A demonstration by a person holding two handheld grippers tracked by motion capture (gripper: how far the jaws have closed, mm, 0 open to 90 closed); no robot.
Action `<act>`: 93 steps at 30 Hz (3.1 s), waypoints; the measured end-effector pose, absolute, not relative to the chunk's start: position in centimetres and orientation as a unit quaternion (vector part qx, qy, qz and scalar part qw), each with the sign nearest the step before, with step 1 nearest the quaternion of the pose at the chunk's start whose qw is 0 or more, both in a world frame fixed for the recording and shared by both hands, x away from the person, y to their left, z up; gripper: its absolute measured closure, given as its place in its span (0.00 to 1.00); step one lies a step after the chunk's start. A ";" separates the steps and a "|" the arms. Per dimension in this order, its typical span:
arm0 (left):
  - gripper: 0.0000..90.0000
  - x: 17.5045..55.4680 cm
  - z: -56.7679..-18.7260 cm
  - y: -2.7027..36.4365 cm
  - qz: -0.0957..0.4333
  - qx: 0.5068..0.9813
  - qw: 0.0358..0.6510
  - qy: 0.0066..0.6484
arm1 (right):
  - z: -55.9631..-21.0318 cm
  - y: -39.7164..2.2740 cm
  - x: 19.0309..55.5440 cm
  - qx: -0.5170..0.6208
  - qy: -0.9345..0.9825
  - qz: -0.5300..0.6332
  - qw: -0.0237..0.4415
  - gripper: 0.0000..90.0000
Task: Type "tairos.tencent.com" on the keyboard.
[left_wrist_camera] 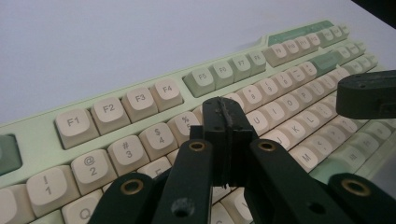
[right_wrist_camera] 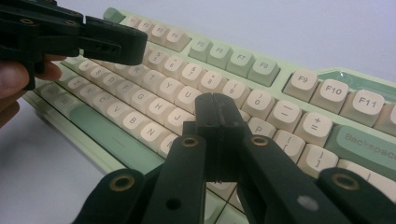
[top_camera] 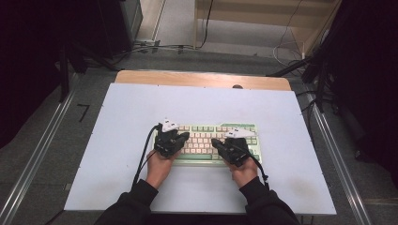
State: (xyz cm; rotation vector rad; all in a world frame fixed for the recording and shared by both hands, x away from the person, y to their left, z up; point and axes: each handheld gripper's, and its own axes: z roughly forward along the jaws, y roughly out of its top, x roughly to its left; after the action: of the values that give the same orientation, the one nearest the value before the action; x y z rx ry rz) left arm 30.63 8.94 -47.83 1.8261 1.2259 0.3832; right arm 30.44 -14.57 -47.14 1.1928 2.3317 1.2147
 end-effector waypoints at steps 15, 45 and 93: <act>1.00 30.2 -47.9 10.4 0.154 0.727 0.436 0.507 | -47.1 -14.5 30.4 0.407 0.803 0.417 0.127 0.98; 1.00 30.7 -49.1 11.1 0.155 0.735 0.407 0.520 | -47.1 -14.3 30.3 0.405 0.804 0.416 0.126 0.98; 1.00 29.7 -47.8 11.8 0.156 0.720 0.436 0.517 | -47.7 -12.4 30.1 0.383 0.818 0.414 0.115 0.98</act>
State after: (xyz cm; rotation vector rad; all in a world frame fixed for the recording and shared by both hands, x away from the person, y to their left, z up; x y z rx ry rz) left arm 29.75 11.82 -47.82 1.7911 1.2863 0.3883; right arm 30.08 -12.44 -47.66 1.1226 2.3971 1.2118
